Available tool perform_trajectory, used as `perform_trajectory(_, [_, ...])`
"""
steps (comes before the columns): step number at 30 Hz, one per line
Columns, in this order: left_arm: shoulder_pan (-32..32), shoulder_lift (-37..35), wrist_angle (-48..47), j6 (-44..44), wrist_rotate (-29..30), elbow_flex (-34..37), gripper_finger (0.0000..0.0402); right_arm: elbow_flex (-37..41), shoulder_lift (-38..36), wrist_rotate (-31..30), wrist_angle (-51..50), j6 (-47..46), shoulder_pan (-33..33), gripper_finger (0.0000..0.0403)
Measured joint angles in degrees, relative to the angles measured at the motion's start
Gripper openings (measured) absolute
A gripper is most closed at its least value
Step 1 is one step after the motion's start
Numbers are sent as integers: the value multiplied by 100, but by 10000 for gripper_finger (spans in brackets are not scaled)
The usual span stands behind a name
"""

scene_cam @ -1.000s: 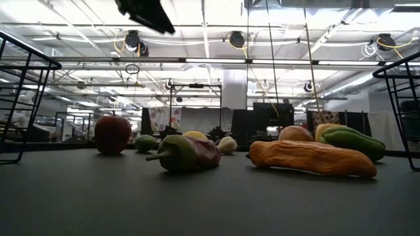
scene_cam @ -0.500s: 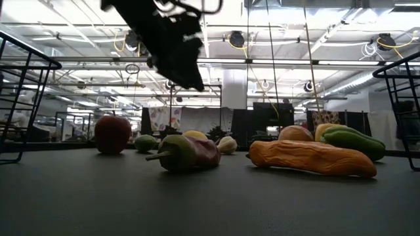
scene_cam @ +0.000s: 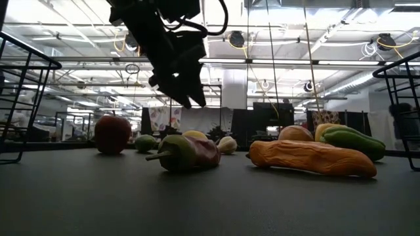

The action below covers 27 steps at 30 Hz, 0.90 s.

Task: Sort produce into baskets
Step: Put the red pepper into the bottom left basket

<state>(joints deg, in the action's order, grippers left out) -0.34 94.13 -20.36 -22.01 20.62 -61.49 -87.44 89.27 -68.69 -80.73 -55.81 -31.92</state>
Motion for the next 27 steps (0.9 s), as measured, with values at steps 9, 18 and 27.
perform_trajectory(9, [51, 28, -344, -24, -1135, -9, 312, 0, 0, 2, 35, -28, 0, 300])
perform_trajectory(18, [-571, 28, -98, -418, -1340, -9, 312, 2, 0, 2, 35, -6, -2, 300])
perform_trajectory(27, [-1106, 170, 123, -766, -1527, -147, 312, 2, 0, 234, 36, 104, -2, 300])
